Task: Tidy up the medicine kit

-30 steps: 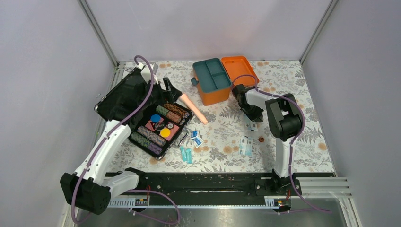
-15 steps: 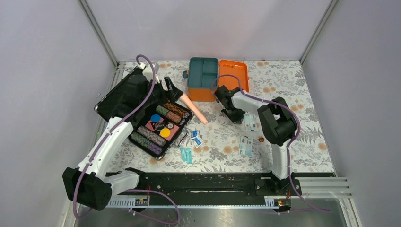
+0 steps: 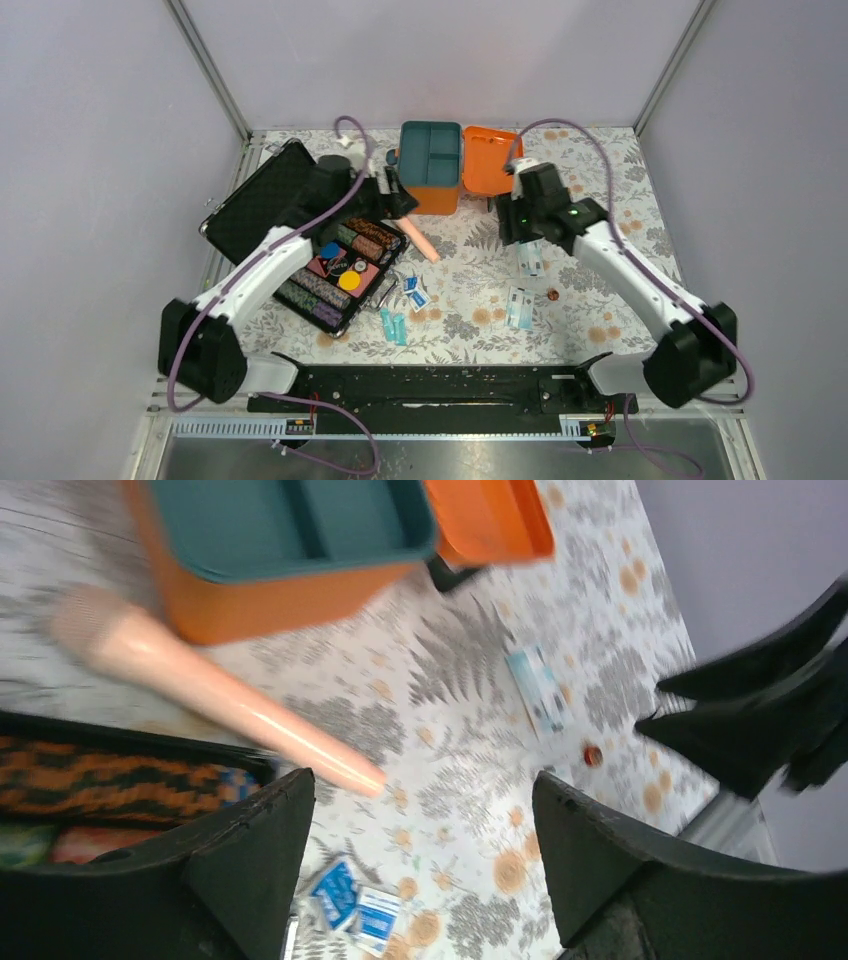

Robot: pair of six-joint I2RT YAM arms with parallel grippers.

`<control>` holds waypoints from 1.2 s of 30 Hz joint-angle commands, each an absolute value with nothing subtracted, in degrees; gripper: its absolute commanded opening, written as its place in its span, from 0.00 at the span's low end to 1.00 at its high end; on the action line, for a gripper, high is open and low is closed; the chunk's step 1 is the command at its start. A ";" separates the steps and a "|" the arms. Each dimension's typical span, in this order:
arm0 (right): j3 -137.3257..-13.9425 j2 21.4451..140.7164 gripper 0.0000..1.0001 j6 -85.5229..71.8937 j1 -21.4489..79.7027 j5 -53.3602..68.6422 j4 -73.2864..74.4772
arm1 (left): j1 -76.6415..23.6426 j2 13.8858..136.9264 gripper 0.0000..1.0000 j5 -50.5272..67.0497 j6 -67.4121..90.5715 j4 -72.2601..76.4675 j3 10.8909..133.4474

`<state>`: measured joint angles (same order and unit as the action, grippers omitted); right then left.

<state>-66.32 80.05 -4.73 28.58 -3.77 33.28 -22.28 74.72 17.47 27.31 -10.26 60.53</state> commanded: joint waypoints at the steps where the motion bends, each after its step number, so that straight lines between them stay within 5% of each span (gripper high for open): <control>1: -63.32 75.22 0.62 -14.56 21.11 2.92 33.80 | -31.61 81.47 0.79 18.63 25.42 -5.66 66.84; 6: -60.95 67.09 0.66 -20.47 6.48 6.98 36.57 | -44.89 94.85 0.79 9.58 22.73 -11.86 78.45; 9: -60.29 62.94 0.93 -22.25 0.53 5.97 39.01 | -49.63 103.64 0.81 4.58 25.40 -11.31 85.49; 11: -59.57 61.13 0.99 -21.67 -1.54 6.57 40.20 | -52.42 110.05 0.83 0.48 25.84 -11.99 91.92; 19: -55.33 56.42 0.99 -23.21 -4.99 5.25 42.13 | -58.97 128.58 0.85 -19.28 34.38 -17.91 109.01; 31: -49.49 53.18 0.98 -25.53 -6.87 8.36 42.27 | -59.44 138.15 0.77 -14.55 44.18 -20.79 108.76; 36: -45.19 50.86 0.96 -26.29 -7.21 9.37 42.58 | -59.37 138.65 0.63 -17.37 45.01 -26.37 106.84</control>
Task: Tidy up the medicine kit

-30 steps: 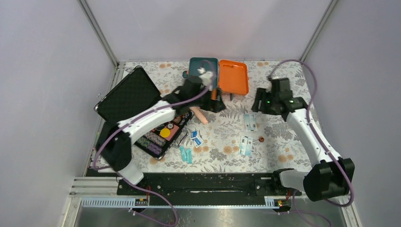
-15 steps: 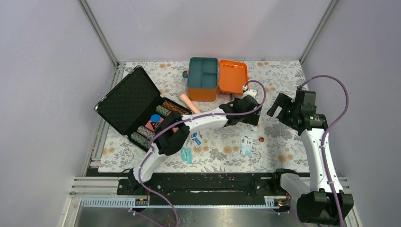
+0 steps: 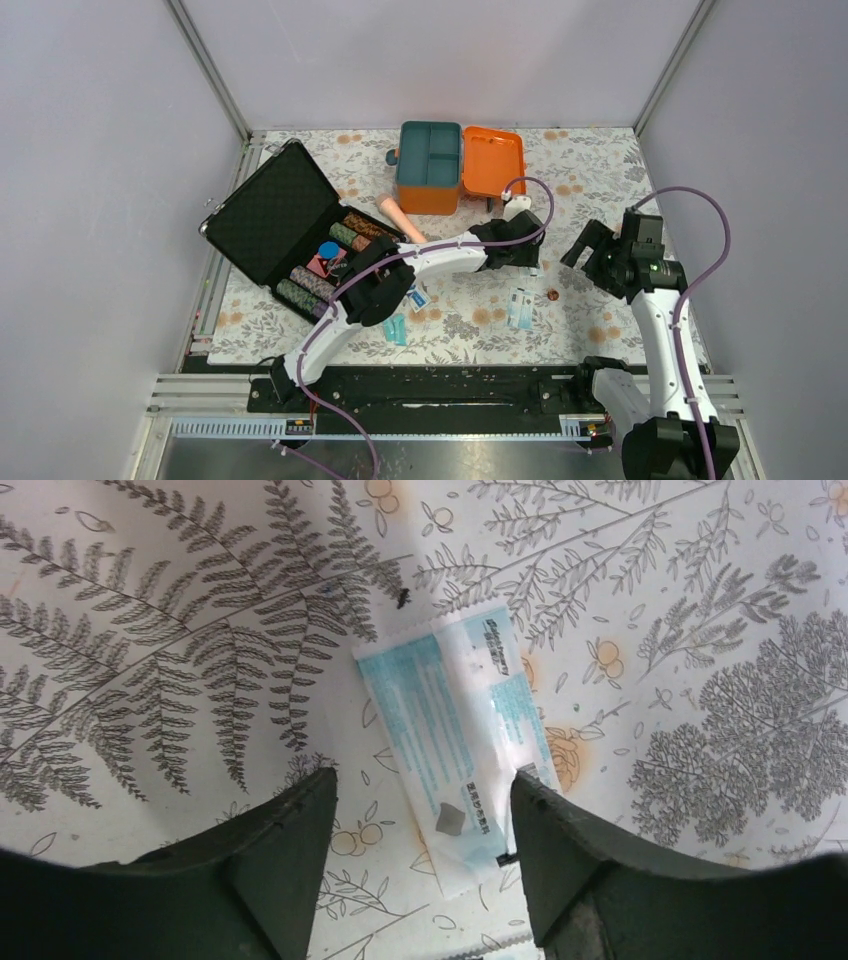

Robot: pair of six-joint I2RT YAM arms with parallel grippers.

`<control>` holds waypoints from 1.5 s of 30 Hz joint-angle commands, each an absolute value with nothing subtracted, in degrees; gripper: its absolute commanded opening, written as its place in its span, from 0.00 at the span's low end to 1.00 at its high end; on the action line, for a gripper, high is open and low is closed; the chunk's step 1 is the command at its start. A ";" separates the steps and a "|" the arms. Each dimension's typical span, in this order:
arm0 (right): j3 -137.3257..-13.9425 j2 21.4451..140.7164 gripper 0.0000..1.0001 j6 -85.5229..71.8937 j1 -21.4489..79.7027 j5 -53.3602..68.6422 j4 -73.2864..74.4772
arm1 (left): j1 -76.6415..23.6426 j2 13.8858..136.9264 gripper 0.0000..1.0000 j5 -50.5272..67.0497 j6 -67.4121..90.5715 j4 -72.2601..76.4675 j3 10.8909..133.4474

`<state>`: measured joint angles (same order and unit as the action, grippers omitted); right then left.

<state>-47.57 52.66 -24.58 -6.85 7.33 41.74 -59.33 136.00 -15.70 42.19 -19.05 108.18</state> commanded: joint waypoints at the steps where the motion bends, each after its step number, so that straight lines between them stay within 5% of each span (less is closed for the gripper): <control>1: -44.16 50.78 0.96 -27.15 -7.21 9.85 42.31 | -59.39 138.25 0.59 -18.60 44.66 -28.10 105.89; 9: -38.58 54.16 0.92 -34.22 -7.21 15.91 35.19 | -59.33 137.04 0.50 -20.55 38.29 -30.11 99.16; 12: -39.85 55.43 0.92 -33.09 -7.21 15.68 35.15 | -59.24 135.82 0.13 -20.39 36.45 -29.72 100.02; 13: -40.39 55.59 0.92 -32.65 -7.21 15.73 35.18 | -59.24 134.23 0.08 -20.07 36.17 -29.10 100.21; 18: -43.50 54.94 0.93 -31.02 -7.29 18.41 34.49 | -58.79 124.86 0.13 -15.37 34.38 -16.21 98.01; 22: -45.37 54.59 0.93 -30.32 -7.29 18.49 34.55 | -58.80 123.87 0.00 -6.97 33.18 -5.76 97.66; 27: -46.18 55.30 0.93 -29.75 -7.72 18.52 34.79 | -58.63 129.36 0.00 6.61 37.89 1.25 101.44; 31: -45.63 55.82 0.93 -29.23 -7.89 17.88 35.56 | -57.55 138.46 0.00 9.12 46.76 -5.02 109.48; 45: -41.24 63.69 0.94 -33.19 -8.09 21.36 27.10 | -49.15 131.29 0.00 4.79 46.59 -17.57 91.97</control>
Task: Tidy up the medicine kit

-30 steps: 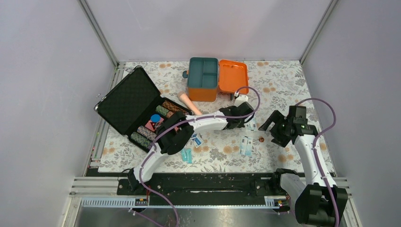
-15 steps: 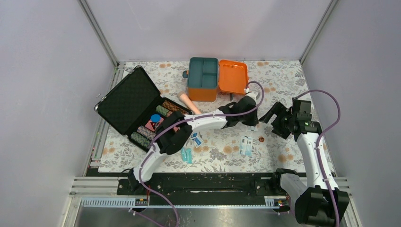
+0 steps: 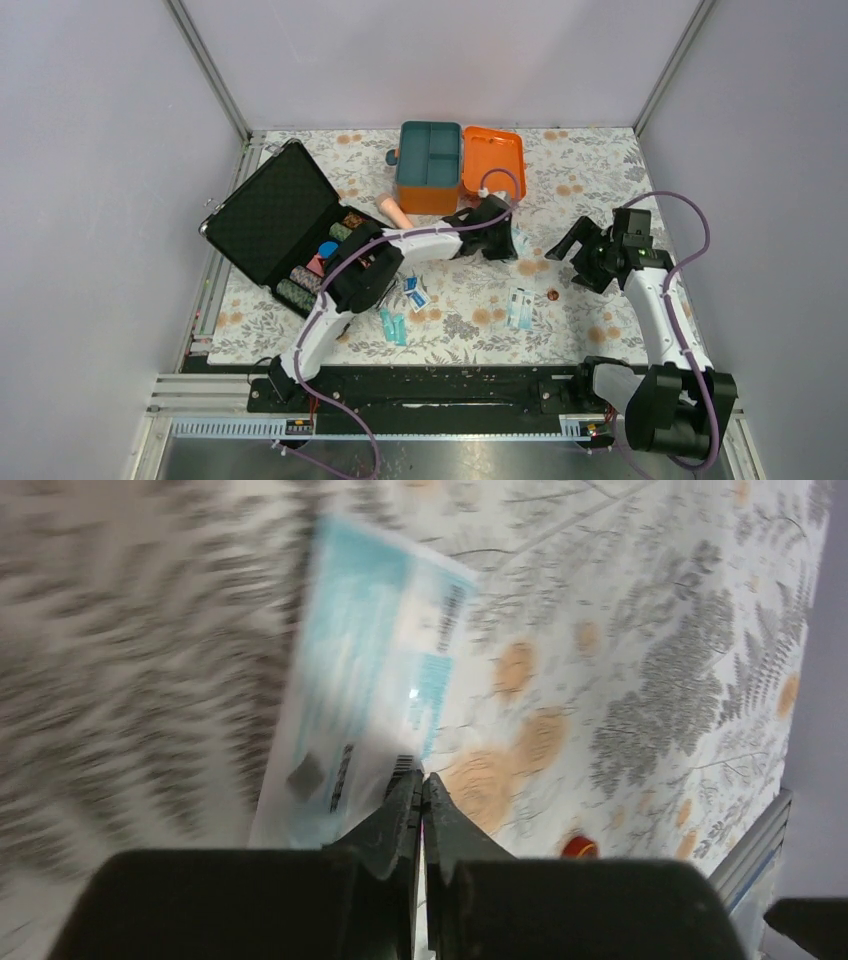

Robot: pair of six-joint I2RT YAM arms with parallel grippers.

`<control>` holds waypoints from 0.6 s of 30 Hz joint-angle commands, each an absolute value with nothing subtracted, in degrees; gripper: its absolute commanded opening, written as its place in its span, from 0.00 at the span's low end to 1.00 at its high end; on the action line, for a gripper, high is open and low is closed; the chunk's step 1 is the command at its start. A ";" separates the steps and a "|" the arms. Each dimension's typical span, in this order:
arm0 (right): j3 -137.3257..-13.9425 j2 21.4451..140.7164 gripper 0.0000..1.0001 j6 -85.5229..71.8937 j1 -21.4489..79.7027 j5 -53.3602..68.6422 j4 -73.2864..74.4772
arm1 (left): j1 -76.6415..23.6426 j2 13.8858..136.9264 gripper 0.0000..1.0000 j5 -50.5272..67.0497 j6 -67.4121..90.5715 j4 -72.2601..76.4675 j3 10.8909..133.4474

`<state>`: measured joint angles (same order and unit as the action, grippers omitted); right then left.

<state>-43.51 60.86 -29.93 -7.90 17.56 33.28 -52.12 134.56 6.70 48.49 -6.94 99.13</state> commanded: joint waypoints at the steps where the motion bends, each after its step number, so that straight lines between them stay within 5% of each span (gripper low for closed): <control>1: -40.43 65.04 0.95 -34.39 -8.04 22.53 25.49 | -48.45 130.05 0.00 4.82 46.36 -17.58 89.72; 9: -40.18 75.68 1.00 -34.70 -1.32 25.07 13.23 | -46.23 120.05 0.03 11.95 39.86 -8.66 79.88; 14: -43.87 81.86 1.00 -35.28 3.21 24.84 3.85 | -45.69 111.60 0.54 10.49 32.79 -6.38 78.63; 18: -47.61 87.93 0.92 -34.98 5.63 23.11 0.65 | -44.01 110.46 0.66 5.43 28.66 -5.79 77.99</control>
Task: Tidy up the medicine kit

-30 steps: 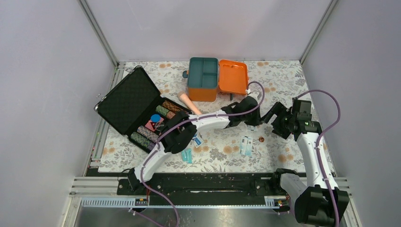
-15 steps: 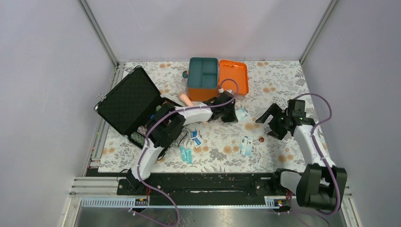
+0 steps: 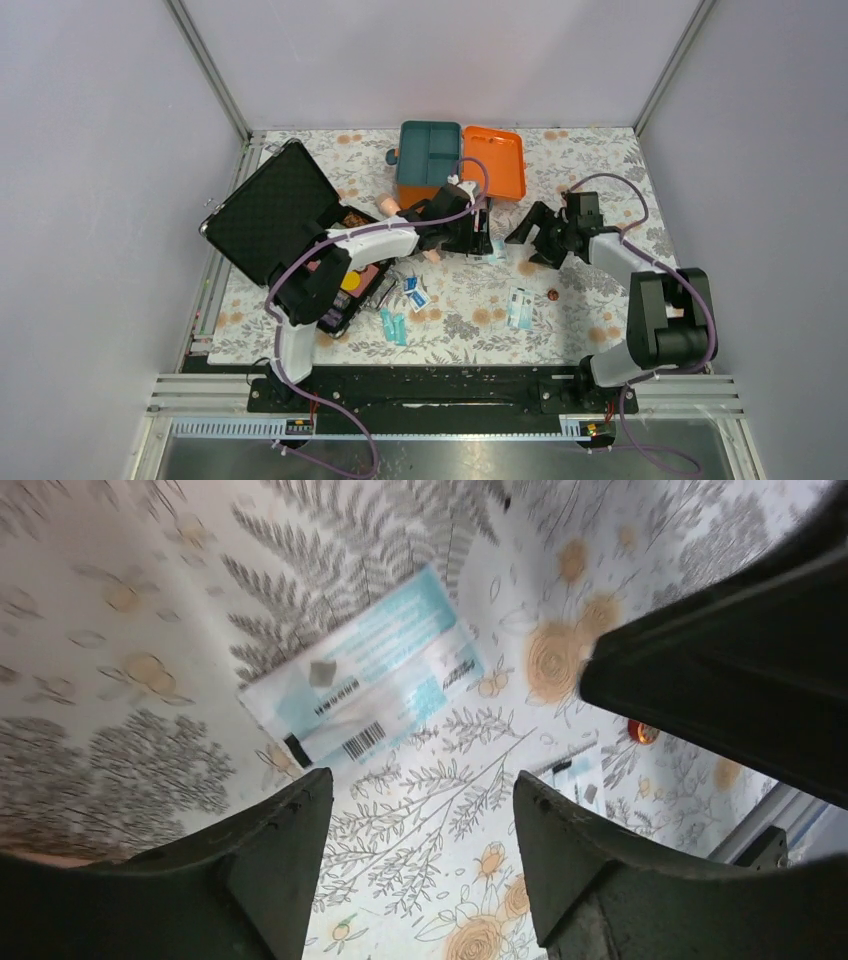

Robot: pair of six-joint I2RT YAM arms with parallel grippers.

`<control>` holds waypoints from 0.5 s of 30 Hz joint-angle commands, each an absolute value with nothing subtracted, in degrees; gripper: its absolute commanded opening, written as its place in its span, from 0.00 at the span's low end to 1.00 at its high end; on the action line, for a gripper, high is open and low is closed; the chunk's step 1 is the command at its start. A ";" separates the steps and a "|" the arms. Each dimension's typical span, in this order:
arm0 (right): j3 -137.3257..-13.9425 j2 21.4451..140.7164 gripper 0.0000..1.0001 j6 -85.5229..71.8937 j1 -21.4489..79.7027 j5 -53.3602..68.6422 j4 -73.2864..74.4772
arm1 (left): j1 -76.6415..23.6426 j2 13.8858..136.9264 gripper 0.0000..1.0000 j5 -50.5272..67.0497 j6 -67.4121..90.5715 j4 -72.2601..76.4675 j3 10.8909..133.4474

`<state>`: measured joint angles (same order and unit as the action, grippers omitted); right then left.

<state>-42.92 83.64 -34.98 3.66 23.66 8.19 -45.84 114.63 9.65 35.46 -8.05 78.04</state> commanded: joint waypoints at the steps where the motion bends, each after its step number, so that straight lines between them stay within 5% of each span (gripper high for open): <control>1: -48.78 89.47 0.89 -34.69 6.22 23.10 0.61 | -43.39 111.30 0.67 4.92 28.50 -5.92 78.23; 15: -52.59 101.10 0.74 -40.52 10.92 21.46 -0.35 | -39.14 121.23 0.61 14.28 39.26 -2.64 77.71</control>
